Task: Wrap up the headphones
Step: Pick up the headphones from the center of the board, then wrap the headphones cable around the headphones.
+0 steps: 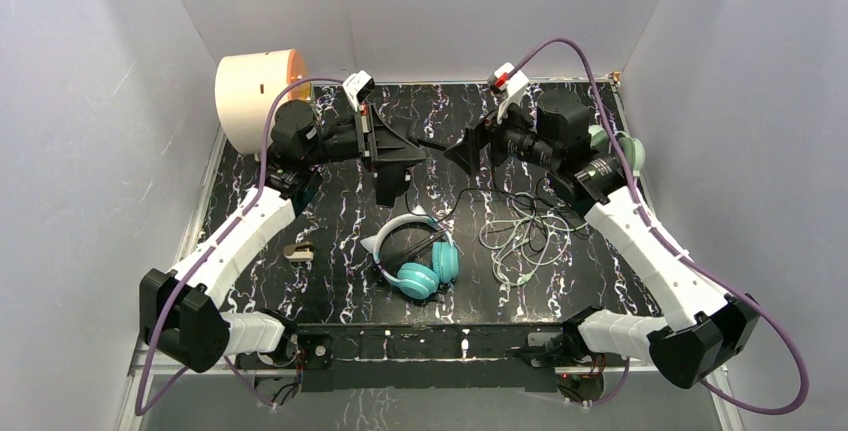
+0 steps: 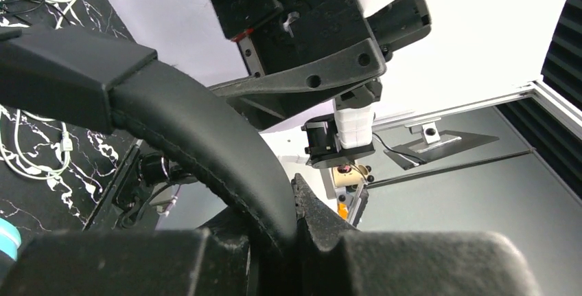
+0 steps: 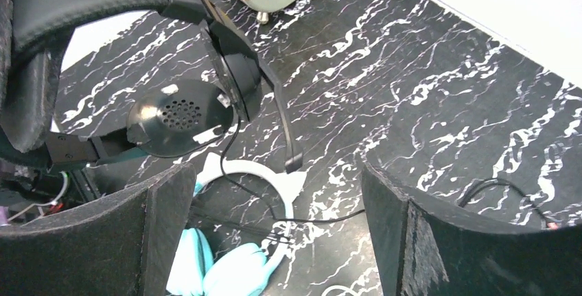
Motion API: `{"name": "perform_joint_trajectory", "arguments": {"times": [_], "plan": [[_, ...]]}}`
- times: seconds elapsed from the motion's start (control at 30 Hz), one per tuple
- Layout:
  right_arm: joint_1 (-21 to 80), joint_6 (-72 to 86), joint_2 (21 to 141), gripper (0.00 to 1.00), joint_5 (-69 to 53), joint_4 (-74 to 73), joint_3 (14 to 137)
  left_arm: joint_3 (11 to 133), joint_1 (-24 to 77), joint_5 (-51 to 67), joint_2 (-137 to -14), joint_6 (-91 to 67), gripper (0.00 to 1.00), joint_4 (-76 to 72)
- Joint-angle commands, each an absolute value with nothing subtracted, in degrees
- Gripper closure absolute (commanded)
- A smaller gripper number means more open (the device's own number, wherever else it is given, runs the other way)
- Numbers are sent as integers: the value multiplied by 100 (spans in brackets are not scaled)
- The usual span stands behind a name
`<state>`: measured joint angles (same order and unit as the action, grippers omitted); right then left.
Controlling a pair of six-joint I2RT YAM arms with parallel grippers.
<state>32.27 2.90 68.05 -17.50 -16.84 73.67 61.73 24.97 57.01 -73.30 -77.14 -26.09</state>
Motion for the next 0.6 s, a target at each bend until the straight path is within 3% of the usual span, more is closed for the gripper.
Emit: {"name": "perform_joint_trajectory", "arguments": {"times": [0.0, 0.2, 0.3, 0.57], "plan": [[3182, 631, 6519, 1, -2104, -1096, 6976, 6589, 2514, 5770, -7234, -7803, 100, -2844], [3162, 112, 6467, 3, -3378, 267, 6624, 6472, 2687, 5733, -7225, -8223, 100, -3396], [3160, 9, 6827, 11, -3628, 509, 6856, 6410, 2899, 5728, -7242, -8264, 100, -3541], [3164, 46, 7208, 16, -3985, 1919, 6875, 6296, 3292, 5670, -7181, -8353, 100, -3768]]}}
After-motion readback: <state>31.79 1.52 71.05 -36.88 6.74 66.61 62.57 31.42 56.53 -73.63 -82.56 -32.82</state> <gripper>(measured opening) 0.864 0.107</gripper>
